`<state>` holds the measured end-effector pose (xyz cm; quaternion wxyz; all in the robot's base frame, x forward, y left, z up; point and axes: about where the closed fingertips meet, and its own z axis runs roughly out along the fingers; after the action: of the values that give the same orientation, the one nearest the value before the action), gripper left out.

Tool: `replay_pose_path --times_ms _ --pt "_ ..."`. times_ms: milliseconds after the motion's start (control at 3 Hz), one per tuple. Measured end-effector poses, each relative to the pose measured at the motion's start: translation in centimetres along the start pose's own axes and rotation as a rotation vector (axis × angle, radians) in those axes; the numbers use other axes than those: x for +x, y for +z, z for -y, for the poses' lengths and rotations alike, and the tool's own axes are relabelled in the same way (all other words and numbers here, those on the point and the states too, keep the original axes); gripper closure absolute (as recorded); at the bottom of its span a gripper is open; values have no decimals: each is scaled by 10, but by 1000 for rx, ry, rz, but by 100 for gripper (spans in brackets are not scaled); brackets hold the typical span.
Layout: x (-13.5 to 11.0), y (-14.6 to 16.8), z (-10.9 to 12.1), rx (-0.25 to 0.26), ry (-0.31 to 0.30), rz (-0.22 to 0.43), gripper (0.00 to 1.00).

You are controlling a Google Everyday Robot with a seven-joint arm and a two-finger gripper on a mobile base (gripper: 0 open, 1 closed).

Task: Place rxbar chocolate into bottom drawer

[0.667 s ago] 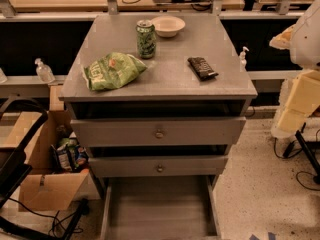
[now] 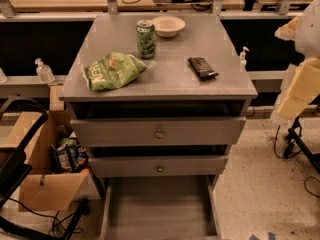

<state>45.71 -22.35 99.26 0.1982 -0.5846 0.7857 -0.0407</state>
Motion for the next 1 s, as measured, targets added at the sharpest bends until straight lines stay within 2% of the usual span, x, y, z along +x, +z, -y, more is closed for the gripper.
replay_pose_path --times_ms 333,667,1000 --pt "6 20 59 9 213 41 0" --pt "8 35 99 46 407 37 0" --pt "-5 57 135 131 576 -48 0"
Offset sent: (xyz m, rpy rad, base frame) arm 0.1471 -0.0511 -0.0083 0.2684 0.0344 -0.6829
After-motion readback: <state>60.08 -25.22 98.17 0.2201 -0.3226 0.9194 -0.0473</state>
